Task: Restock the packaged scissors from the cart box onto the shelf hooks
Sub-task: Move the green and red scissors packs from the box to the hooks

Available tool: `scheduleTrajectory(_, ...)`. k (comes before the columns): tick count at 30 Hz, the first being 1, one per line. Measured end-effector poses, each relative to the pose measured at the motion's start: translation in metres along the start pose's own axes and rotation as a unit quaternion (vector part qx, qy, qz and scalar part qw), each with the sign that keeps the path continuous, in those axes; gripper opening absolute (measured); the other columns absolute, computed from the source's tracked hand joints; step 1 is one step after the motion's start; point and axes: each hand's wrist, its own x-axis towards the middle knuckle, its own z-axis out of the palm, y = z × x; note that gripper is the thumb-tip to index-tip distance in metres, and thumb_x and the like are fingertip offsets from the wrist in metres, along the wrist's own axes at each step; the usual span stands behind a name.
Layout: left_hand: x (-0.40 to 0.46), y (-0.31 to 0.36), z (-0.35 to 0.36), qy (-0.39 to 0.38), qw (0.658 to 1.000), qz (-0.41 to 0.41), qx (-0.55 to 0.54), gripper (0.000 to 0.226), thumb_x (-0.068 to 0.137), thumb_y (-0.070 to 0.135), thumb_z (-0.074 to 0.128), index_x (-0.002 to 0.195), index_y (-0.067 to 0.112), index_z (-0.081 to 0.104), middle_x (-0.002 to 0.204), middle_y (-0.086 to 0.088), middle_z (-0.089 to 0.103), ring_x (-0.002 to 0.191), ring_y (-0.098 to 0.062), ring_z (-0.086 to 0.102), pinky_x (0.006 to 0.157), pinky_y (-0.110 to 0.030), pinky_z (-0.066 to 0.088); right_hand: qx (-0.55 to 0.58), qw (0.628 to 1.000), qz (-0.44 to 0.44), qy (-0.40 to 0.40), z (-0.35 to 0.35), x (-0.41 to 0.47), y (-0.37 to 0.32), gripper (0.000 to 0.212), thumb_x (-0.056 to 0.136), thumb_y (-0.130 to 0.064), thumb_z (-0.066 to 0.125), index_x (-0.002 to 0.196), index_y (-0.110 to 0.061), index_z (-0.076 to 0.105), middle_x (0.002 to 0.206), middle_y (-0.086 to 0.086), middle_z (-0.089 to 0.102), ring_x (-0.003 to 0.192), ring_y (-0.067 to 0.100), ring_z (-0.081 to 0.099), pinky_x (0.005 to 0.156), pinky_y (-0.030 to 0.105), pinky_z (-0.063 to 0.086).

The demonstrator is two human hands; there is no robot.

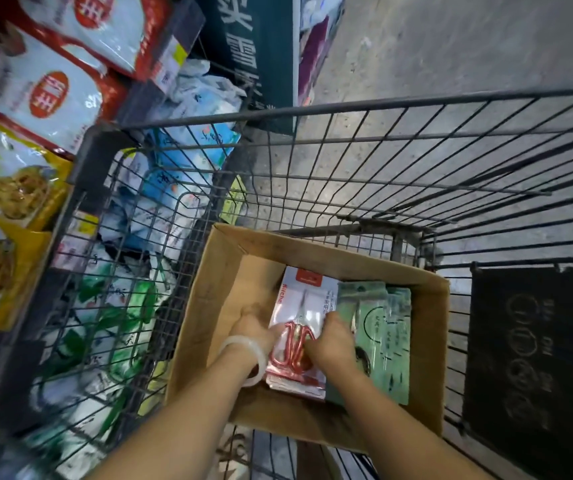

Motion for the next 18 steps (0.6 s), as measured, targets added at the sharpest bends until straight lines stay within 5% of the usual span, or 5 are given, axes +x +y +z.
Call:
scheduleTrajectory(2, 0.002, 0.004, 0.002, -0.039, 0.999, -0.017, 0.01, 0.054, 0.078, 0.037, 0.072, 0.122, 0.014, 0.05, 0.104, -0.002, 0.065, 0.089, -0.019, 0.064, 0.072, -0.026, 0.047, 0.038, 0.999, 0.011, -0.01, -0.001, 0.002, 0.0, 0.05, 0.084, -0.01, 0.065, 0.129, -0.009, 0.042, 0.124, 0.01, 0.055, 0.111, 0.025, 0.056, 0.084, 0.029, 0.049)
scheduleTrajectory(7, 0.006, -0.001, 0.0, -0.087, 0.993, -0.075, -0.013, 0.033, 0.08, 0.019, 0.07, 0.111, 0.009, 0.062, 0.109, -0.009, 0.069, 0.092, -0.026, 0.066, 0.085, -0.035, 0.055, 0.033, 0.999, 0.026, -0.003, -0.005, 0.006, 0.008, 0.034, 0.091, -0.014, 0.054, 0.124, -0.006, 0.047, 0.123, 0.013, 0.057, 0.096, 0.022, 0.056, 0.073, 0.026, 0.045)
scheduleTrajectory(10, 0.004, -0.015, -0.012, -0.067, 0.994, -0.085, -0.011, 0.031, 0.086, 0.013, 0.063, 0.116, 0.008, 0.06, 0.115, -0.01, 0.066, 0.092, -0.027, 0.063, 0.077, -0.029, 0.051, -0.039, 0.999, 0.01, -0.002, 0.003, 0.0, 0.003, 0.065, 0.081, -0.037, 0.069, 0.13, -0.005, 0.039, 0.131, 0.013, 0.045, 0.117, 0.026, 0.049, 0.089, 0.031, 0.045)
scheduleTrajectory(13, 0.0, -0.027, -0.022, -0.051, 0.995, -0.087, -0.02, 0.038, 0.087, 0.013, 0.061, 0.125, 0.011, 0.053, 0.124, -0.011, 0.061, 0.109, -0.029, 0.061, 0.092, -0.036, 0.051, -0.113, 0.994, -0.002, 0.007, 0.008, -0.006, -0.002, 0.094, 0.066, -0.051, 0.078, 0.133, -0.007, 0.03, 0.134, 0.014, 0.042, 0.126, 0.029, 0.042, 0.097, 0.037, 0.044)
scheduleTrajectory(18, -0.008, -0.037, -0.021, -0.033, 0.994, -0.094, -0.047, 0.044, 0.088, 0.005, 0.055, 0.13, 0.014, 0.049, 0.129, -0.01, 0.059, 0.116, -0.03, 0.057, 0.098, -0.04, 0.048, -0.027, 0.998, 0.055, -0.028, -0.005, -0.003, -0.003, 0.073, 0.064, -0.036, 0.084, 0.116, -0.007, 0.043, 0.113, 0.013, 0.06, 0.101, 0.027, 0.063, 0.083, 0.041, 0.055)
